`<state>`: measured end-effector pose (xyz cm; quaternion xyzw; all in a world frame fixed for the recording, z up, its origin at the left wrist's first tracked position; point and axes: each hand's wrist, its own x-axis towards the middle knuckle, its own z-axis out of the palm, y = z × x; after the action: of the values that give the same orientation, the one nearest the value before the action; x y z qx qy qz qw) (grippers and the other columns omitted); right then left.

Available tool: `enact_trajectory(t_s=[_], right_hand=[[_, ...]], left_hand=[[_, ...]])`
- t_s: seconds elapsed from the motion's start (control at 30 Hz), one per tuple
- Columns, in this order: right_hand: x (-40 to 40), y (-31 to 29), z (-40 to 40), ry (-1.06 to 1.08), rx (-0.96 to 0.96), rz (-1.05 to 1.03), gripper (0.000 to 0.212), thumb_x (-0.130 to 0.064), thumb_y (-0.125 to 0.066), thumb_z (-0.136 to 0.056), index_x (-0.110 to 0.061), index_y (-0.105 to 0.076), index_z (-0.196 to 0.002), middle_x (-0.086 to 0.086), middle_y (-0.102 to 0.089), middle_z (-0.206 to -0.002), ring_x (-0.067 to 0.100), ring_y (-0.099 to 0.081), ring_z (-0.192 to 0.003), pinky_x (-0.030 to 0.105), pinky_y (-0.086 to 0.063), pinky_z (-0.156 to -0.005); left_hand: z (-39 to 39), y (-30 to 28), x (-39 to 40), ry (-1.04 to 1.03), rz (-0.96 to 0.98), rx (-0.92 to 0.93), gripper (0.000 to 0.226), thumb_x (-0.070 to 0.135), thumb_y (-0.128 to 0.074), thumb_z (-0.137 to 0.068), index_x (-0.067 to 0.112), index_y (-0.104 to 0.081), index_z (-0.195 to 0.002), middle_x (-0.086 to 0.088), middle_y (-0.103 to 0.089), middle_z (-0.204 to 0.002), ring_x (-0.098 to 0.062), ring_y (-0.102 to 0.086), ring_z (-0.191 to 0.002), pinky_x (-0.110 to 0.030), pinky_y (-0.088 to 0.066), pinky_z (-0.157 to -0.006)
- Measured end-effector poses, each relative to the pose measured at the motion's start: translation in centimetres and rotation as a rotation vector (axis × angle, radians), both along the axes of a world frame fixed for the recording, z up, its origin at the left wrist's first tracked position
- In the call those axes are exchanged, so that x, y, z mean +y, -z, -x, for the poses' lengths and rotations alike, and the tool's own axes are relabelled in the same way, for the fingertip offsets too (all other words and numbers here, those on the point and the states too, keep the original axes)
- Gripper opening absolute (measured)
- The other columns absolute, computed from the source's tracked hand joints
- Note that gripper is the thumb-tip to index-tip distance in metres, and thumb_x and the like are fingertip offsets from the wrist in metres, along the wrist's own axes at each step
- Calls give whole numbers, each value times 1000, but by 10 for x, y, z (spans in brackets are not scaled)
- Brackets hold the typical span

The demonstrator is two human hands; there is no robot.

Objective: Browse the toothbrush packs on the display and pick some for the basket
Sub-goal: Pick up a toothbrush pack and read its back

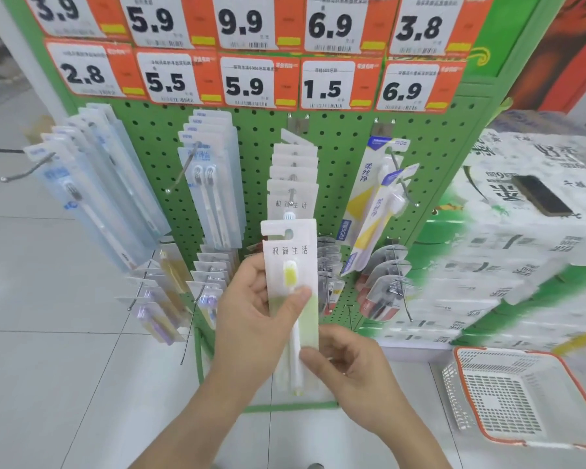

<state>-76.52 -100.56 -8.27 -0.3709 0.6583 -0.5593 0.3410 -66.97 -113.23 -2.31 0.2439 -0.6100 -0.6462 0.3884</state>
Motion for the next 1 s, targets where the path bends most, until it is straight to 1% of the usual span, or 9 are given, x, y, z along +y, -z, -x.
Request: enact_trajectory(t_s=[0.07, 0.17, 0.3, 0.4, 0.57, 0.63, 0.77, 0.9, 1.0], right_hand=[[-4, -1, 3, 38, 82, -11, 7, -27, -70, -93, -28, -72, -100, -5, -71, -82, 11, -65, -76, 25, -52, -72], [-12, -3, 4, 56, 100, -7, 25, -44, -65, -91, -22, -69, -102, 6, -70, -86, 25, -65, -79, 41, -57, -75], [-21, -10, 5, 68, 100, 43, 26, -51, -61, -93, -29, -71, -102, -3, -69, -81, 18, -60, -71, 34, -51, -68], [-26, -12, 3, 79, 115, 54, 36, -58, -57, -92, -25, -70, -100, 2, -67, -79, 21, -56, -67, 39, -49, -64], [-36, -11, 1, 147, 168, 41, 36, -58, -54, -94, -24, -63, -86, -3, -51, -63, 16, -44, -60, 42, -43, -57], [-40, -10, 3, 165, 190, 14, 29, -54, -54, -96, -27, -62, -88, 0, -56, -63, 21, -46, -58, 42, -45, -57], [-47, -15, 10, 172, 303, -35, 21, -38, -56, -102, -26, -57, -84, 6, -58, -64, 11, -44, -54, 41, -41, -55], [-56, -27, 17, 146, 404, -83, 25, -38, -54, -103, -28, -56, -81, -7, -57, -62, 10, -46, -54, 33, -39, -55], [-65, -43, 21, 203, 469, -47, 19, -39, -54, -103, -25, -60, -93, -12, -64, -78, 8, -60, -74, 29, -50, -64]], left_hand=[[2, -6, -1, -20, 56, -1, 39, -4, -77, -82, 19, -65, -111, 4, -77, -100, -14, -74, -91, -18, -55, -75], [7, -14, -5, -42, 91, -4, 41, -1, -79, -81, 24, -66, -111, 10, -77, -101, -10, -73, -93, -15, -54, -75], [10, -23, -11, -45, 117, 5, 44, 1, -79, -82, 33, -66, -110, 16, -76, -100, -6, -73, -94, -14, -54, -76], [11, -26, -15, -62, 127, -3, 45, 2, -80, -82, 34, -66, -110, 17, -76, -98, -4, -73, -91, -12, -53, -74], [14, -22, -23, -175, 200, -71, 66, 13, -87, -75, 49, -56, -121, 15, -70, -91, -5, -67, -76, -11, -49, -67], [16, -18, -26, -217, 275, -113, 71, 17, -89, -74, 44, -55, -131, 17, -67, -96, -5, -65, -80, -10, -48, -68], [21, -15, -30, -273, 446, -184, 71, 23, -87, -77, 35, -55, -139, 16, -59, -107, -4, -61, -92, -9, -45, -73], [27, -9, -39, -291, 493, -226, 73, 29, -84, -81, 39, -50, -144, 17, -54, -108, -14, -61, -86, -29, -54, -74], [30, -6, -42, -297, 518, -232, 73, 30, -82, -82, 40, -47, -145, 15, -53, -111, -14, -62, -85, -37, -57, -74]])
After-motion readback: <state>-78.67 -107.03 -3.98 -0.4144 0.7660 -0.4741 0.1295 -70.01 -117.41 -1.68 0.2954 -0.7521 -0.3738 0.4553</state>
